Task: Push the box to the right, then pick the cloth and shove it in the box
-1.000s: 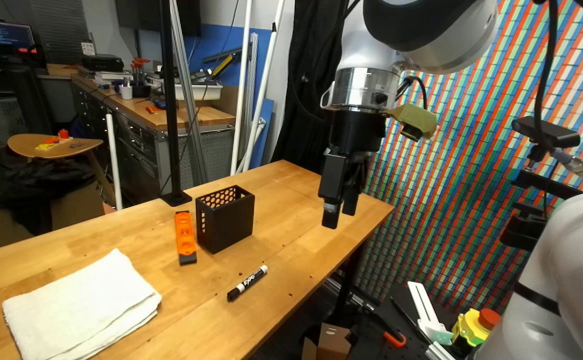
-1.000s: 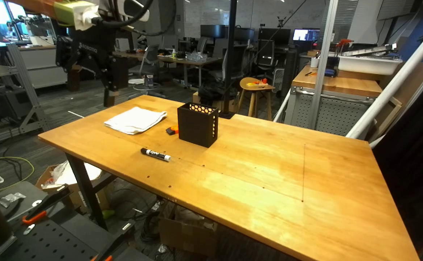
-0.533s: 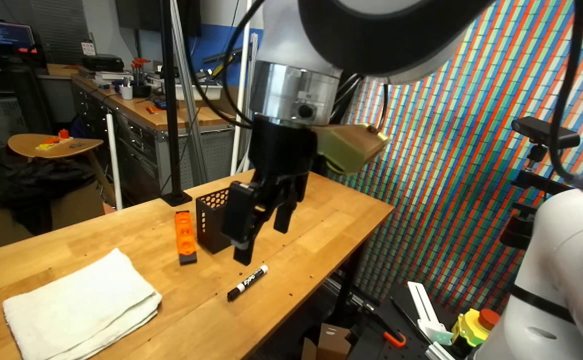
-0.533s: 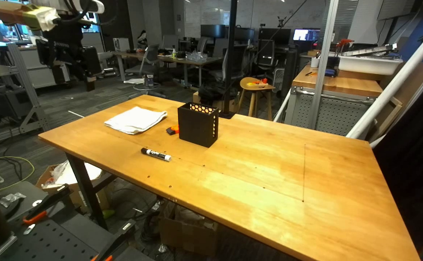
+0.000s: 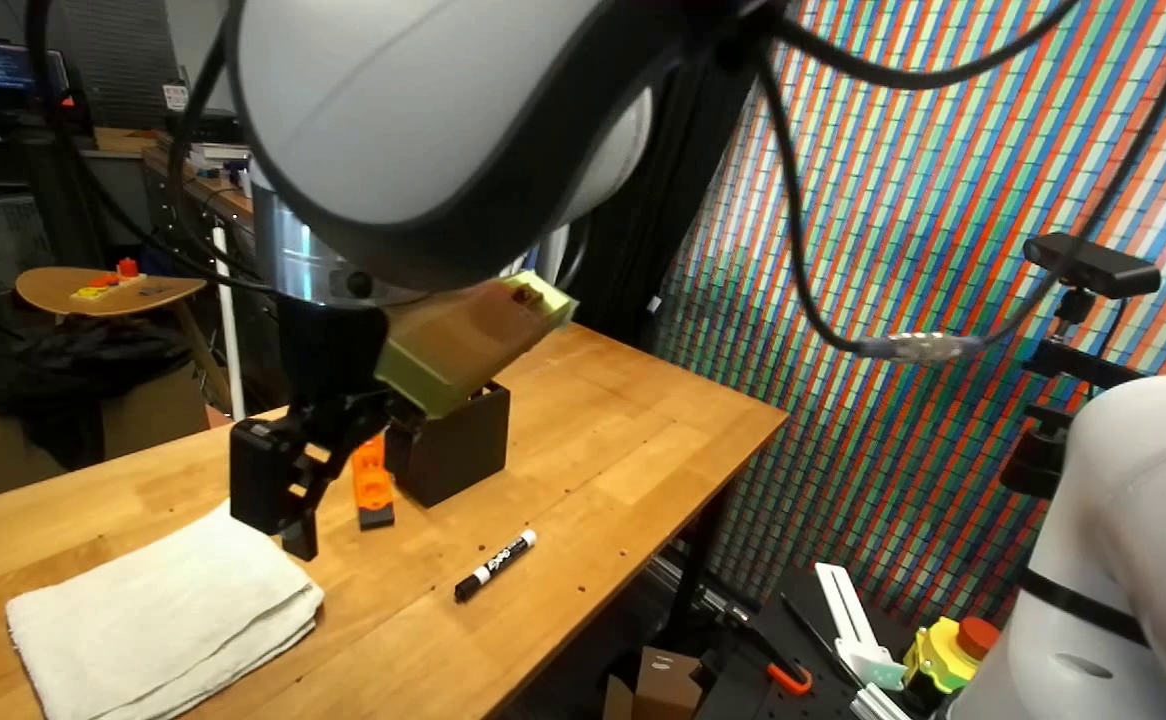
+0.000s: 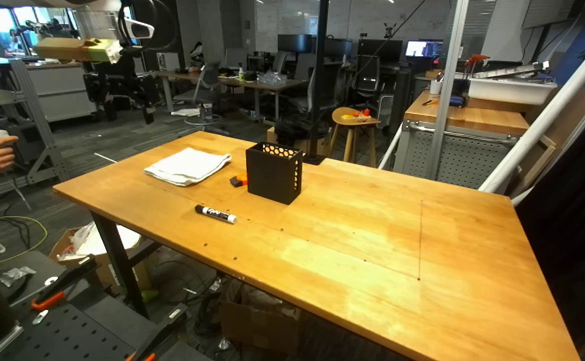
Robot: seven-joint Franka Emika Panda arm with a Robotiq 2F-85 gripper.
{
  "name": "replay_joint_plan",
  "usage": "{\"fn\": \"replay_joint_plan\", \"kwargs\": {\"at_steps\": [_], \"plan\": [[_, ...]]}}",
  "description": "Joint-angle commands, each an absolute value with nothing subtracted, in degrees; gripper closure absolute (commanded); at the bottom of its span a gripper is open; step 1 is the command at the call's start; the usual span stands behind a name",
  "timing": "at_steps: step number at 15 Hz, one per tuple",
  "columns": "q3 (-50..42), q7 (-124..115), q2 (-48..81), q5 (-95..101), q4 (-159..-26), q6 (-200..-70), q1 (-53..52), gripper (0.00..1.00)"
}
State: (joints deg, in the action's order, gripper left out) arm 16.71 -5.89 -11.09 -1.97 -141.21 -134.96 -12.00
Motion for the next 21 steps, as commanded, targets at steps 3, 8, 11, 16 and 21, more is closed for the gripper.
{"fn": "replay_joint_plan", "kwargs": {"at_steps": [3,8,11,16,21], "plan": [[14.68,-5.3,5.6,7.6,-124.52,-134.69,-11.37,0.0],[11.37,-3.36,14.77,11.19,-114.28,-135.46,-11.72,0.0],[9.92,-1.7,18.55,10.98,-110.68,-136.61,-11.48,0.0],[8.11,0.83,22.5,9.5,-109.43,-139.41,-10.27,0.0],[7.08,2.91,23.71,7.58,-112.19,-142.77,-7.28,0.0]]}}
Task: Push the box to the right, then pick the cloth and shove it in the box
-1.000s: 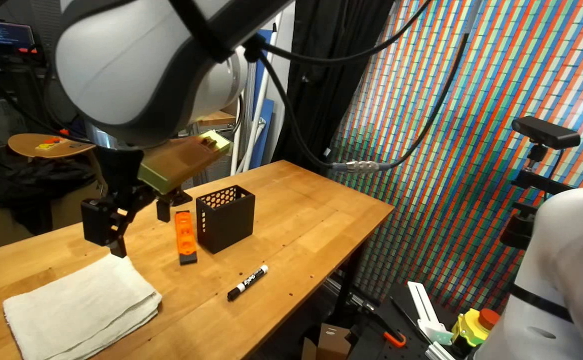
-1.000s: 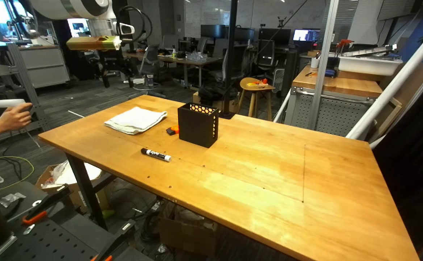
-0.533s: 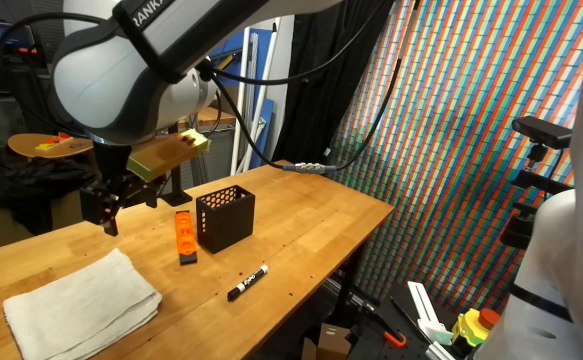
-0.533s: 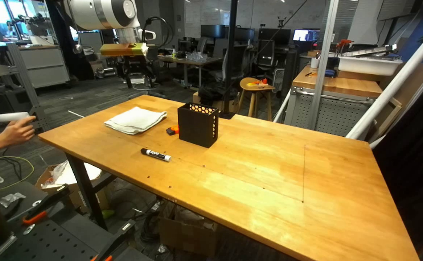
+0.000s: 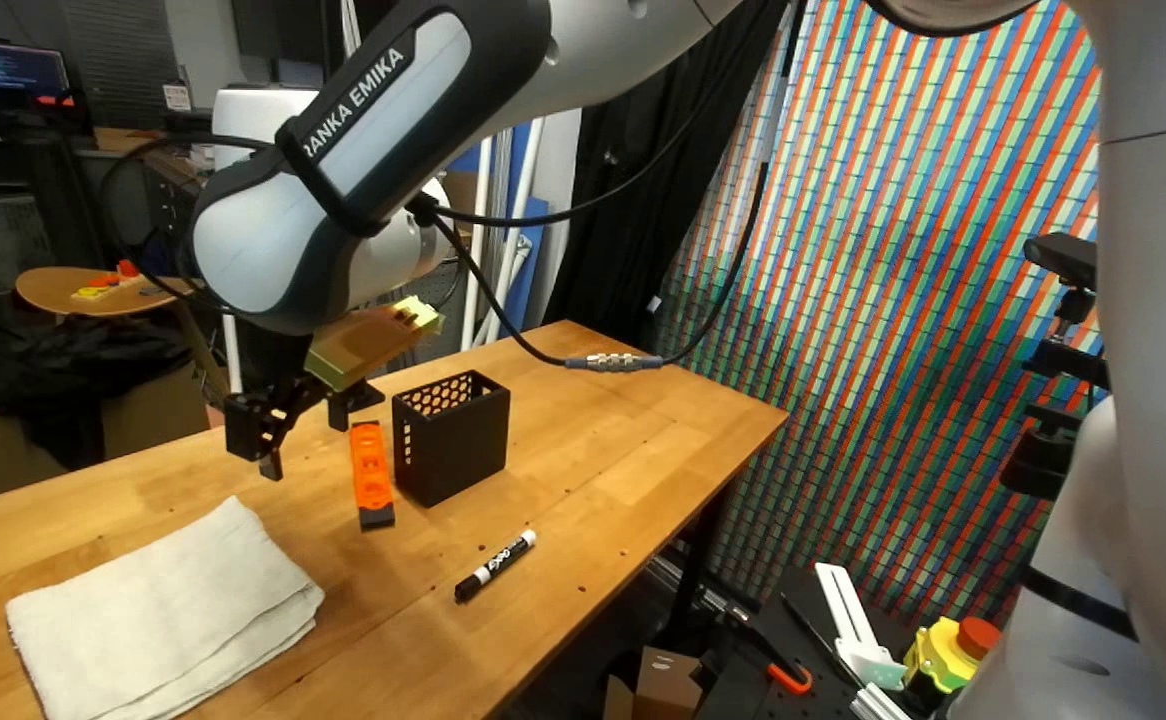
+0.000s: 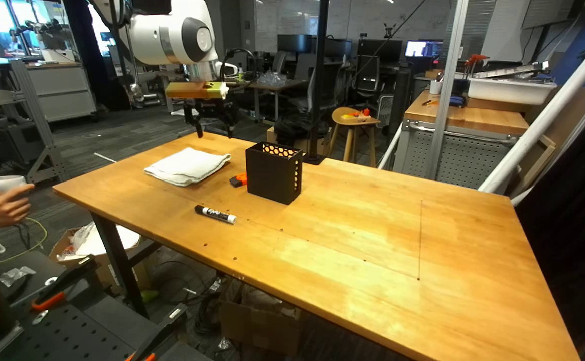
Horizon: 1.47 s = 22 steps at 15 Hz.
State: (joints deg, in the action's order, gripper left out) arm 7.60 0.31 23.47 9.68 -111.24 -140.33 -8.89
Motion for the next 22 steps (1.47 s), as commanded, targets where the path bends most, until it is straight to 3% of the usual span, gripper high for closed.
{"fn": "replay_joint_plan", "kwargs": {"at_steps": [1,22], "plan": [[6.83,3.23,23.82,7.43,-112.77,-143.31,-6.65,0.0],[1.6,9.68,22.93,5.72,-117.65,-142.39,3.89,0.0]]}}
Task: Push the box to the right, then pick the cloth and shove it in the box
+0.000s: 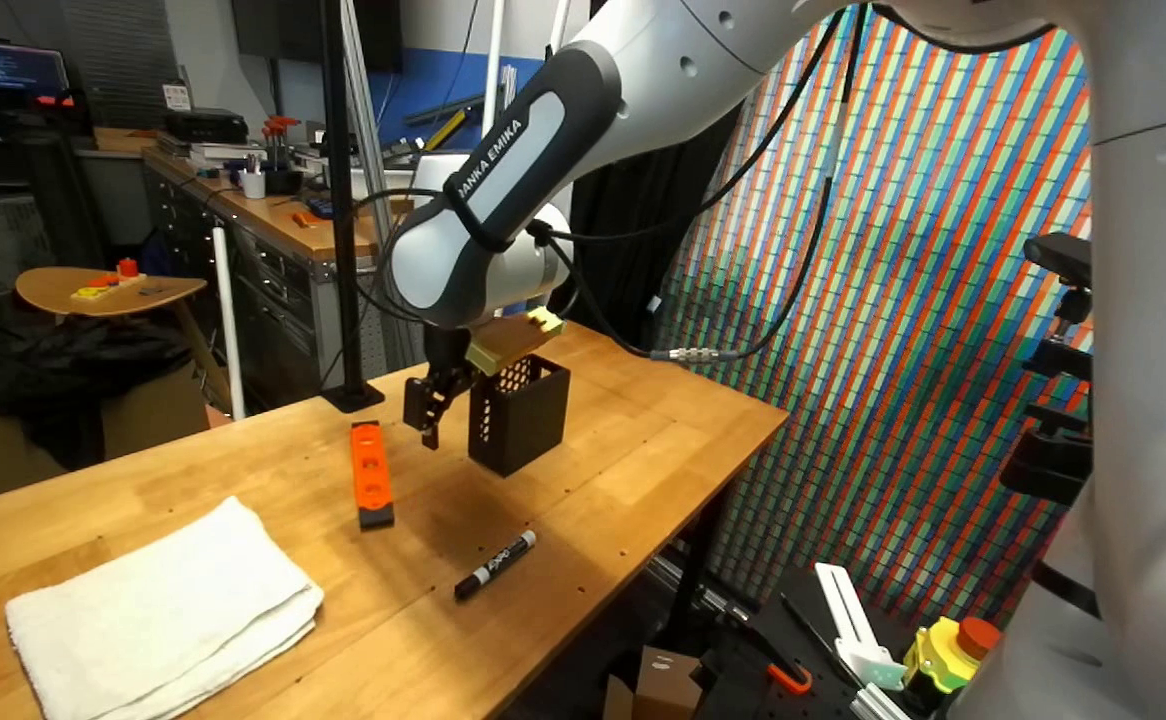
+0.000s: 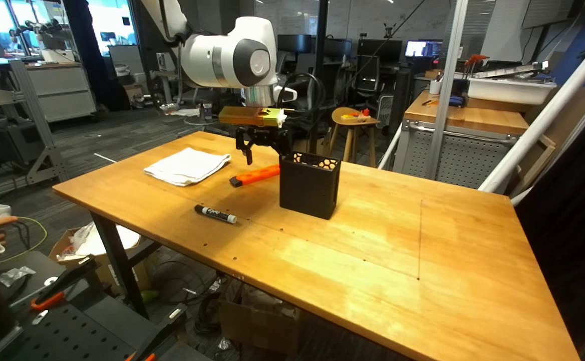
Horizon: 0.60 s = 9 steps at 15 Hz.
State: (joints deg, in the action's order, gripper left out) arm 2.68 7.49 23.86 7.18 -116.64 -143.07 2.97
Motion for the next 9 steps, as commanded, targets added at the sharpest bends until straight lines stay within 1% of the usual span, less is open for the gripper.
{"fn": "replay_joint_plan", "kwargs": {"at_steps": [1,5,9], "plan": [[1.33,9.84,22.91,5.56,-117.84,-142.05,4.31,0.0],[1.57,9.3,21.42,5.5,-119.45,-142.2,4.1,0.0],[3.15,6.46,17.57,6.32,-123.23,-143.39,0.58,0.0]]}}
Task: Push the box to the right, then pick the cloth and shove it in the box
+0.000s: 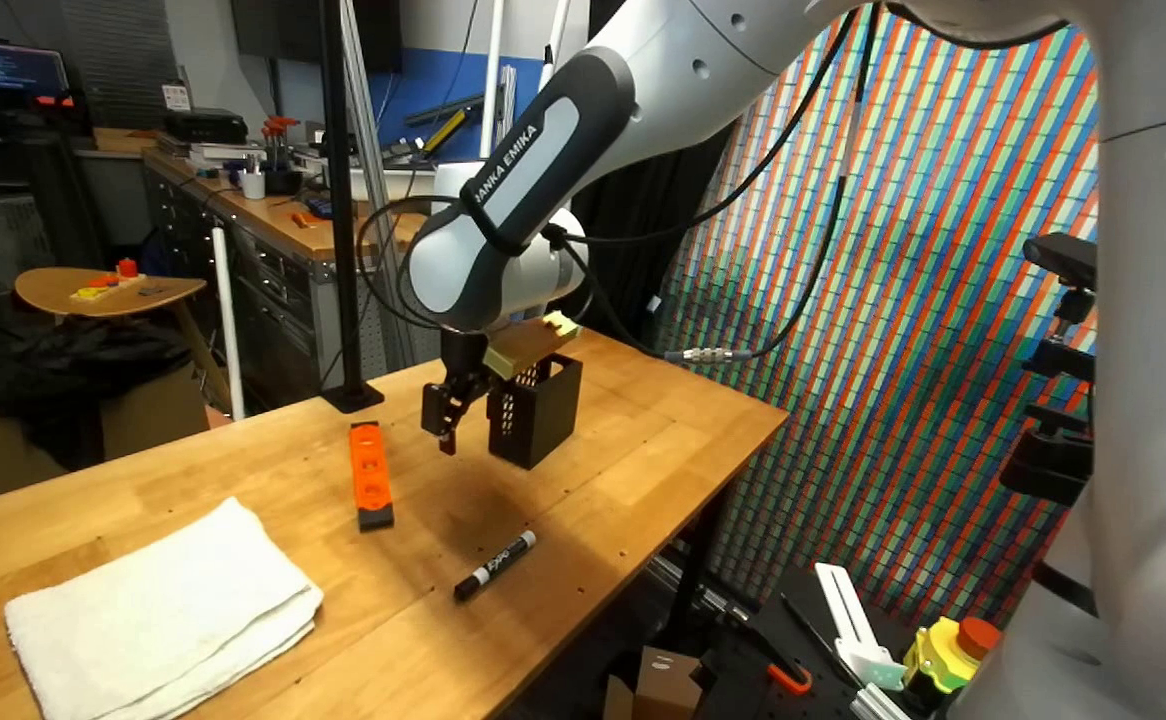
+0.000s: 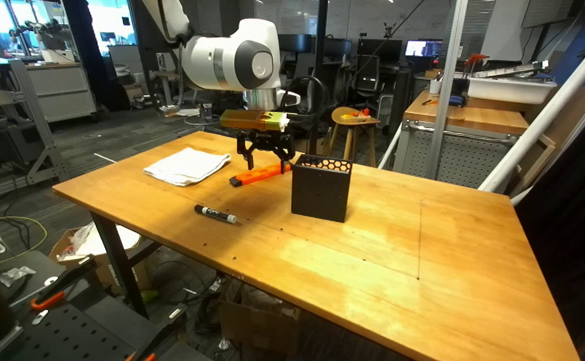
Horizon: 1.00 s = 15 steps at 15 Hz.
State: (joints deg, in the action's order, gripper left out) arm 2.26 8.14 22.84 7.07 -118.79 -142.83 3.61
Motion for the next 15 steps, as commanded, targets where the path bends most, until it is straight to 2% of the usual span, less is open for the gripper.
{"fn": "replay_joint_plan", "kwargs": {"at_steps": [1,7,15], "plan": [[4.11,6.03,16.37,6.27,-124.2,-143.55,-0.68,0.0],[9.43,0.17,13.29,8.09,-123.52,-142.76,-10.78,0.0],[12.2,0.95,23.56,10.9,-110.35,-140.16,-18.11,0.0]]}}
